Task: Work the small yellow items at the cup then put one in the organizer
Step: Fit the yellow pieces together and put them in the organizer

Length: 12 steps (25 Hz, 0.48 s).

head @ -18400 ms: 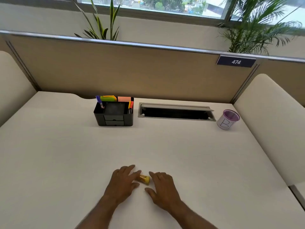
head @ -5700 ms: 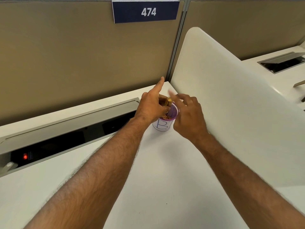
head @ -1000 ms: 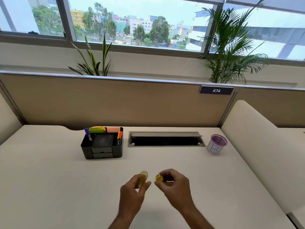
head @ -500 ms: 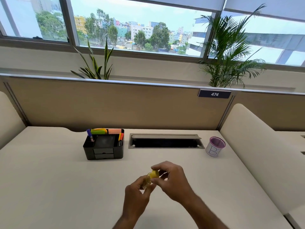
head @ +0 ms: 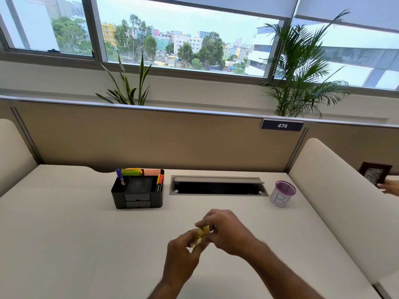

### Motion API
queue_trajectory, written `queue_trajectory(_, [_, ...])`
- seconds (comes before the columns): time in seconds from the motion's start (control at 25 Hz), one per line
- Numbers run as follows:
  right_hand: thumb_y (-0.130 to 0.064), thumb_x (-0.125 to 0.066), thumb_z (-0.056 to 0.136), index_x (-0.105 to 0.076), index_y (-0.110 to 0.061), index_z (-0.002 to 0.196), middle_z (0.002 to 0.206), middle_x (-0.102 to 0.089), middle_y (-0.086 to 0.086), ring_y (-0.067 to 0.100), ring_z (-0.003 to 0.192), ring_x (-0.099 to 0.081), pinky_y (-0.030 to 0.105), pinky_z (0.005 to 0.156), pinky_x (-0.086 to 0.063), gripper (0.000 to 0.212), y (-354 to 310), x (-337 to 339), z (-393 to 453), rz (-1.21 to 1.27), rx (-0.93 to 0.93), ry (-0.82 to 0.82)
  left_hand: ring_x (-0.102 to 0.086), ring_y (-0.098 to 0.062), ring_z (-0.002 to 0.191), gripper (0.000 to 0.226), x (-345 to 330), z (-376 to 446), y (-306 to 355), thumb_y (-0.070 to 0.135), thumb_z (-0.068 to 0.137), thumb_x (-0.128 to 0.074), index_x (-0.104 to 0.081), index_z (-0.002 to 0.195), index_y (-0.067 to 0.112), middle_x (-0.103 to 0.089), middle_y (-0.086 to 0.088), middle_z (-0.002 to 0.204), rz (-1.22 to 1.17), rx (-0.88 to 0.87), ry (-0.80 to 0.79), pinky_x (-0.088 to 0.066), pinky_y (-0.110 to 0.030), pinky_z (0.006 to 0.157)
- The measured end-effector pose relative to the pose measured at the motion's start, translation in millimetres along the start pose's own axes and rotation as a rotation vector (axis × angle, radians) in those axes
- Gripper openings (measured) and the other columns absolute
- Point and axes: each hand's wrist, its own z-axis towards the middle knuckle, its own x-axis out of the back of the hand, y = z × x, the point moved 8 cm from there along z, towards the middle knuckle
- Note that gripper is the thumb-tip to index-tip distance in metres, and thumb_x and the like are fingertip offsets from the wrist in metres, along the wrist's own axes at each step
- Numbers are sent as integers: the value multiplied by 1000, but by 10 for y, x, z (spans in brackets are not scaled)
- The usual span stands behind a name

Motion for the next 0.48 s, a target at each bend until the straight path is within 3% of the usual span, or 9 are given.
queue_trajectory(0.48, [-17, -74, 85, -72, -20, 114, 103, -70, -2, 11, 87, -62, 25, 78, -59, 30, -50, -13, 0, -85, 79, -48, -56, -2, 63, 16, -35, 35, -15, 24, 81, -79, -73, 94, 30, -58, 31, 66, 135, -70, -94, -39, -8, 59])
